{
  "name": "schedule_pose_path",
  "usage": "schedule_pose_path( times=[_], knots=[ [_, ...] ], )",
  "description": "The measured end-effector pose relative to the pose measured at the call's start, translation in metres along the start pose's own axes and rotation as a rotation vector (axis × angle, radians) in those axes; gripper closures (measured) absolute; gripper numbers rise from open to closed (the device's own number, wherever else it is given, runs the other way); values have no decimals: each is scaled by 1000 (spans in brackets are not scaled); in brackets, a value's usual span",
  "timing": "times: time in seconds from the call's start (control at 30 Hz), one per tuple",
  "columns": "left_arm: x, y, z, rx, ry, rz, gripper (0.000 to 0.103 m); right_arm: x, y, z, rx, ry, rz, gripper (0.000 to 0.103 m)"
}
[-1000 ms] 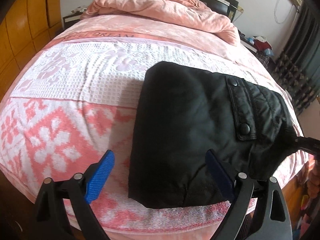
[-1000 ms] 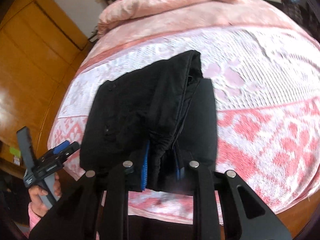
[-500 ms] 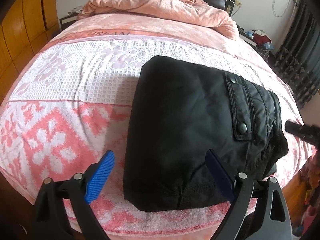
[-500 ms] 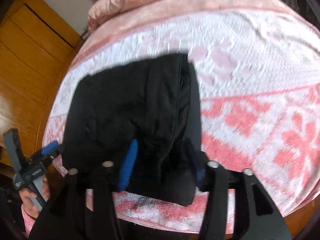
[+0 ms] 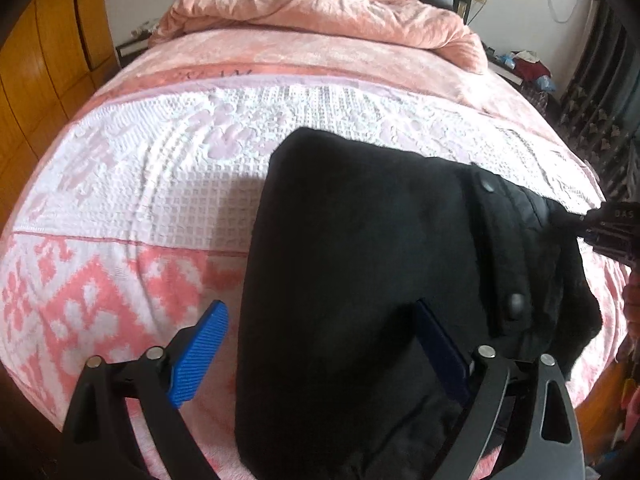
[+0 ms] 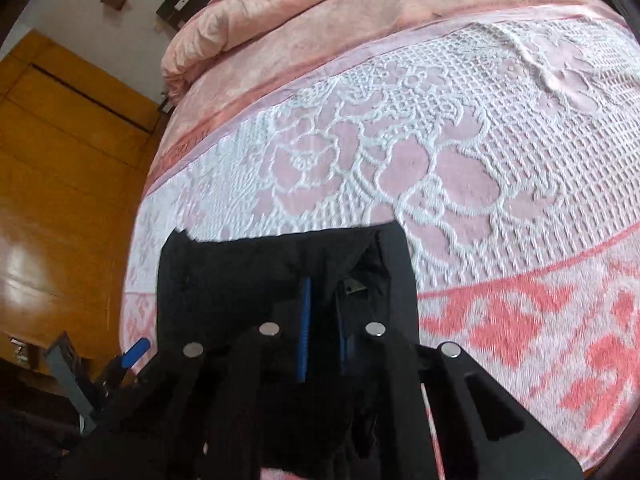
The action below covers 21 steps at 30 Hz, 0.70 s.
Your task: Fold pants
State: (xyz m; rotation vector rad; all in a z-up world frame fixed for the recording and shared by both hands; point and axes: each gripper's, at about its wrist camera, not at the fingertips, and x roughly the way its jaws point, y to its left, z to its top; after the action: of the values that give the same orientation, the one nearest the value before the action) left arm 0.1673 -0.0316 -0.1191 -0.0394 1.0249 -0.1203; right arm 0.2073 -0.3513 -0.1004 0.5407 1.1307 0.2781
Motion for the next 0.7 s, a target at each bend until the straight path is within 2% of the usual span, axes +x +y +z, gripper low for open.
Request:
schedule_pose_path(
  times=[0.1, 0.2, 0.3, 0.37, 0.43, 0.57, 0.63, 0.7],
  knots=[
    [10, 3, 1, -34, 15, -16, 5, 19, -11, 6, 57, 22, -57, 97],
    [7, 5, -2, -26, 10, -9, 5, 28, -17, 4, 68, 35, -53, 94],
    [-5, 6, -9, -3, -10, 16, 6, 14, -17, -1, 35, 9, -44, 80],
    [-15, 6, -14, 13, -24, 17, 6, -5, -15, -11, 11, -13, -42, 77],
    [-24, 6, -21, 20, -28, 5, 6, -22, -13, -26, -20, -23, -45, 58],
    [-34, 5, -37, 0, -13, -44, 6, -44, -9, -69, -66, -10, -63, 52],
    [-32, 2, -42, -1, -3, -52, 6, -46, -13, -86, -46, 11, -55, 47],
    [-28, 0, -47, 3, 14, -45, 6, -42, -17, -101, -16, 34, -33, 47]
  ],
)
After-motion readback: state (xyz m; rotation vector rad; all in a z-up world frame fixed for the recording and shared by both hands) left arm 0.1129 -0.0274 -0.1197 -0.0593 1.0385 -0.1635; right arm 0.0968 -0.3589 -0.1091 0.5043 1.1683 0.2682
